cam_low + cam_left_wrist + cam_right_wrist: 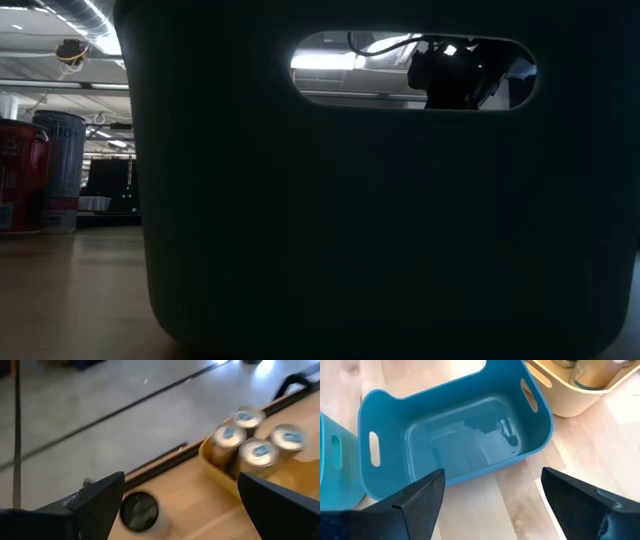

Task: Sort soda cans
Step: Put the top black soda can into the dark green bin

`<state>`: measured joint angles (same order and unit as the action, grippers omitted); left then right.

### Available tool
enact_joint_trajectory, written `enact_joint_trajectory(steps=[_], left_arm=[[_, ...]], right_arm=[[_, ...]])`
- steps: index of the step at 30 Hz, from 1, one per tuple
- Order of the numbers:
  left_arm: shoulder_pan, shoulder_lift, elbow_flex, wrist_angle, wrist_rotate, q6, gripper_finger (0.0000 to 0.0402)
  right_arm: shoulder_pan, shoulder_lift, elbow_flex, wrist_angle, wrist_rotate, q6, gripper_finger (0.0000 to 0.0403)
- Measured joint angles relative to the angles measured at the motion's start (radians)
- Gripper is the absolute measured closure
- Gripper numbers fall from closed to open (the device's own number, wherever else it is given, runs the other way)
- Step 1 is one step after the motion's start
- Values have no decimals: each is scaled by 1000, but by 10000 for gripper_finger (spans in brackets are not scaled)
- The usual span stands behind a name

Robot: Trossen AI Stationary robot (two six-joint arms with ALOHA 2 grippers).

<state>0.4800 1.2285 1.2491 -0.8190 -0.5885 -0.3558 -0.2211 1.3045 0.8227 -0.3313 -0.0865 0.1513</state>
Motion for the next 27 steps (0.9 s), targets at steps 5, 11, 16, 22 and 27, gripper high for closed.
enact_joint_trajectory(steps=[5,11,16,22,27], left_arm=[[50,10,0,-97,-3,-118,29],[111,58,0,-160,4,-170,29],[140,128,0,-160,31,-167,29],[203,206,0,-158,91,-165,29],[235,237,0,-153,116,-160,29]], right_arm=[[0,0,0,1,0,0,72],[0,0,0,8,0,0,72],[0,0,0,30,0,0,72],[0,0,0,31,0,0,72],[0,1,0,17,0,0,72]])
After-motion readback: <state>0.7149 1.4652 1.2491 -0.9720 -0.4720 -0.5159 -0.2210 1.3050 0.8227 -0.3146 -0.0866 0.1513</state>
